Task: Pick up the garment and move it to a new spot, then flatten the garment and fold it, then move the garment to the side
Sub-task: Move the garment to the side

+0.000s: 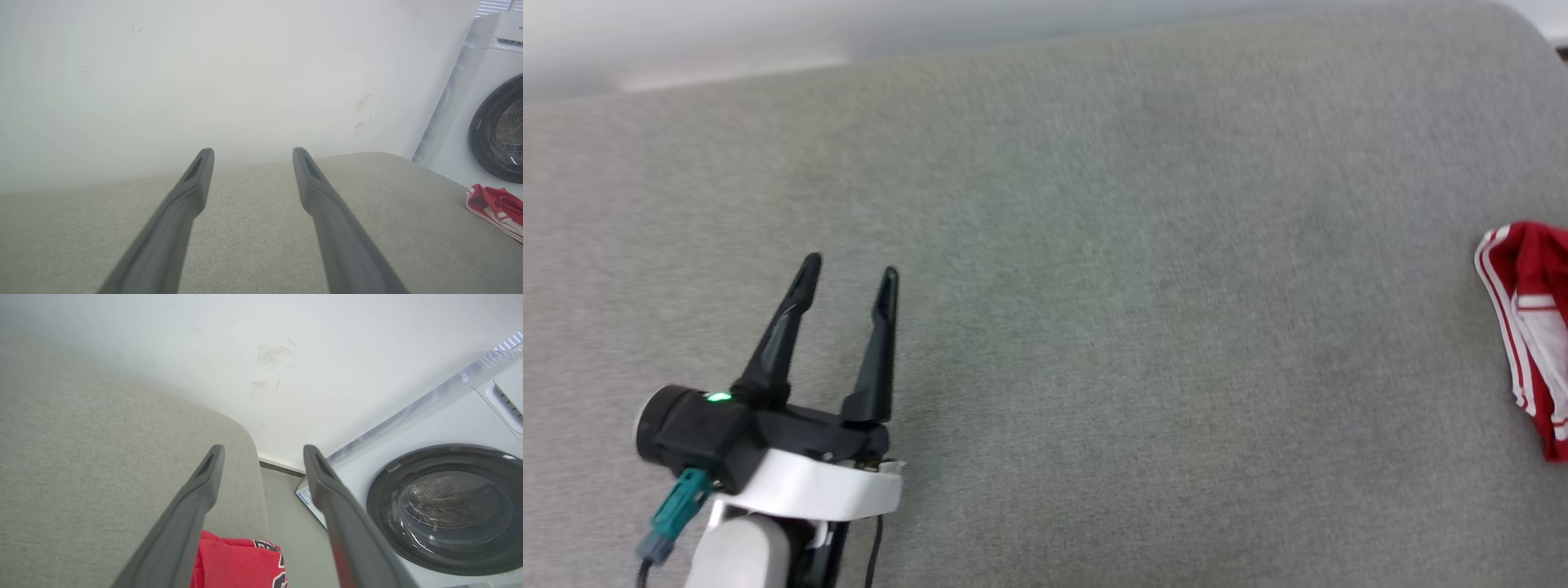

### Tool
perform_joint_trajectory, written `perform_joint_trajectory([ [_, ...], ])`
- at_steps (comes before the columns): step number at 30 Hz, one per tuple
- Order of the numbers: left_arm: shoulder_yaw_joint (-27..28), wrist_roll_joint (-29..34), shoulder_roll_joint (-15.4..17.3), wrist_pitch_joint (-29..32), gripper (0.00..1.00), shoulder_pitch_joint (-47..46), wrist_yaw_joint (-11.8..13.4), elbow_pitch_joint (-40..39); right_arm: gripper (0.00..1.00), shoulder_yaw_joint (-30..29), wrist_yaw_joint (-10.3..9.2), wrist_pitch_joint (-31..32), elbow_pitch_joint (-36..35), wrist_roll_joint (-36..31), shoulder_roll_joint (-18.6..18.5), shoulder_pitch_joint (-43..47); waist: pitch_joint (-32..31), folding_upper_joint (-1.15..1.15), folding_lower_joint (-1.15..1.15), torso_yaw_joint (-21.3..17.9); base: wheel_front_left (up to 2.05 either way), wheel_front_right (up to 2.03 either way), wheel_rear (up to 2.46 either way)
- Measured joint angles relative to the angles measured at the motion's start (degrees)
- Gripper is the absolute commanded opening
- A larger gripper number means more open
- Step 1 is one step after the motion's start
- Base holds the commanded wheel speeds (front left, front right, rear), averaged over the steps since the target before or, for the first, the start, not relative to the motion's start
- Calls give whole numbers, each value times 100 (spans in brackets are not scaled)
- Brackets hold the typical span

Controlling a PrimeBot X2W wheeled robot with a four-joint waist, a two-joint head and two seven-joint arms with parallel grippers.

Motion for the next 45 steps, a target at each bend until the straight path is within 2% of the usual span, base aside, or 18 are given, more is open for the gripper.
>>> perform_joint_trajectory([
  [5,575,3,-182,-1,100,289,33,1,100,-103,0,-269,-890,220,710,589,-469,0,0,224,0,0,0],
  [9,818,22,-275,0,100,517,33,65,100,-112,-1,-536,-1491,244,1343,1168,-783,0,0,396,0,0,0],
  [17,951,-38,-372,0,100,843,1,244,100,-221,-1,-1519,-1758,485,2572,2182,-1241,0,-1,655,0,0,0],
  [27,1028,11,-379,0,100,1008,-7,454,100,-41,-1,-2395,-1107,747,2913,2653,-1379,0,-1,651,0,0,0],
  [45,962,59,-372,0,100,1032,-7,617,100,160,-1,-2671,-724,886,2956,2633,-1434,0,0,591,0,0,0],
])
